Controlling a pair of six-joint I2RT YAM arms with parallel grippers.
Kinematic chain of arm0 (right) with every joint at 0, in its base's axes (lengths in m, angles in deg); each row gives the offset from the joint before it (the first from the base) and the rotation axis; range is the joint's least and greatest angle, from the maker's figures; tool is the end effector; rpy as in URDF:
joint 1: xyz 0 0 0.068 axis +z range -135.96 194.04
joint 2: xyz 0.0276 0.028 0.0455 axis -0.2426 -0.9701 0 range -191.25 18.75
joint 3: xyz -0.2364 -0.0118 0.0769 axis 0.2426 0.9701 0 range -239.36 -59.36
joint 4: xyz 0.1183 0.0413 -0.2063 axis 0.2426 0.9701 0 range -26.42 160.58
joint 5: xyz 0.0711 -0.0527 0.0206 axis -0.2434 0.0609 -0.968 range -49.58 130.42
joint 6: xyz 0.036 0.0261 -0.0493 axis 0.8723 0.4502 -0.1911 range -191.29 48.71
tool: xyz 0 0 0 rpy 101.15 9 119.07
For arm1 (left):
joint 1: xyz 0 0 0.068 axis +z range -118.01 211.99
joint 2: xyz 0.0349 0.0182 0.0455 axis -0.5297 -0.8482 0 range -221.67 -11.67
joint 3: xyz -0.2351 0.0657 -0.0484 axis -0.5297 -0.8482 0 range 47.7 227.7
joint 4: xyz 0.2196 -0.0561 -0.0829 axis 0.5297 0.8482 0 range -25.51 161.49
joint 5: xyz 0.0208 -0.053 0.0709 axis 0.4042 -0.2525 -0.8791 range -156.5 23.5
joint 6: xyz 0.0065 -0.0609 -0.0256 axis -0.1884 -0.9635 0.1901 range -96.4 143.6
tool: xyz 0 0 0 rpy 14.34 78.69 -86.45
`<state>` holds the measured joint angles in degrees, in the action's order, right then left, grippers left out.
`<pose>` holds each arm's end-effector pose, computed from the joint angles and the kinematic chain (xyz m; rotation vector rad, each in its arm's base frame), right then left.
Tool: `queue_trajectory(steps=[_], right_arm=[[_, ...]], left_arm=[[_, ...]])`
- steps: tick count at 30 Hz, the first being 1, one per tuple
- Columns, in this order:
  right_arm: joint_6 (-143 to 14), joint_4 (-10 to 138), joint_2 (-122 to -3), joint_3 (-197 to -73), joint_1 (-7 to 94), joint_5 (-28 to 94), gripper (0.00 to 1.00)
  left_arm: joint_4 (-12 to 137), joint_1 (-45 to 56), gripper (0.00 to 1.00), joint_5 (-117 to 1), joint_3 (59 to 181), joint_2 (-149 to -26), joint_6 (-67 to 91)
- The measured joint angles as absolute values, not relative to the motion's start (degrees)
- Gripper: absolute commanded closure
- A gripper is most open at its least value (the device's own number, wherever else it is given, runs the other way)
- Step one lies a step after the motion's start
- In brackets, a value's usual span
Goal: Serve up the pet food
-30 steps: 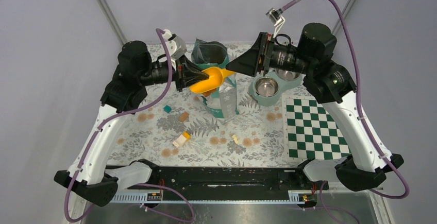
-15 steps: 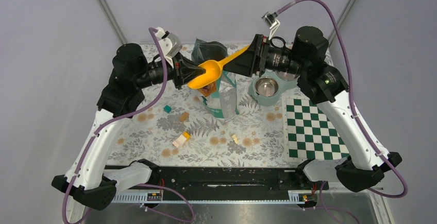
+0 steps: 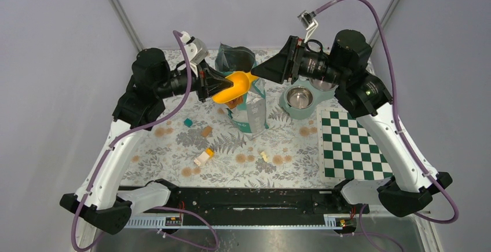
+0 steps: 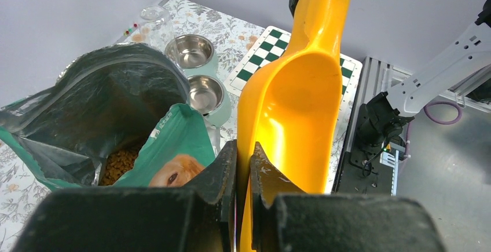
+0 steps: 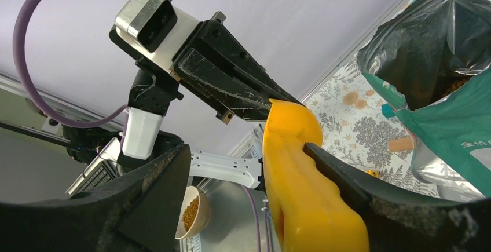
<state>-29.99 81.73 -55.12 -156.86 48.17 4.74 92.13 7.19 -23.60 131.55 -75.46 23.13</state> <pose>0.1901 0.1658 0.4988 -0.4645 1.6286 1.4811 0.1803 -0.1228 0.4462 0.9112 1.5076 -0.9575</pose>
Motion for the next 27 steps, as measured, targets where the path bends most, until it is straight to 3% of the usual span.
queue_trajectory(steps=[4, 10, 13, 15, 16, 20, 21, 24, 27], right_arm=[[-30.0, 81.7, -55.1, -156.6, 48.2, 5.0, 0.27], [-30.9, 83.0, -55.4, -156.6, 48.1, 5.8, 0.52], [-31.2, 84.2, -56.0, -156.7, 48.1, 6.4, 0.69], [-31.4, 84.8, -56.3, -156.8, 48.0, 6.5, 0.89], [-31.1, 85.0, -56.4, -156.9, 48.0, 6.3, 1.0], [-32.2, 86.0, -56.4, -157.6, 48.0, 7.0, 1.0], [-32.7, 86.7, -56.5, -157.9, 48.1, 7.2, 1.0], [-35.1, 90.3, -56.5, -159.8, 48.3, 10.3, 1.0], [-38.1, 94.1, -56.4, -162.3, 48.3, 15.1, 1.0]], left_arm=[[92.6, 7.2, 1.0, -23.3, 131.6, -75.6, 23.1], [93.1, 7.2, 1.0, -22.8, 131.6, -75.6, 23.1], [94.1, 7.2, 1.0, -22.8, 132.0, -75.7, 23.1], [94.9, 7.2, 1.0, -22.9, 132.4, -75.9, 23.2], [95.1, 7.3, 0.93, -23.0, 132.4, -76.0, 23.2], [95.4, 7.3, 0.41, -23.5, 133.0, -76.6, 22.8], [95.4, 7.3, 0.34, -24.0, 133.2, -76.7, 23.0], [95.3, 7.1, 0.23, -27.6, 133.2, -76.8, 21.3], [94.4, 7.1, 0.2, -33.9, 133.2, -76.6, 18.0]])
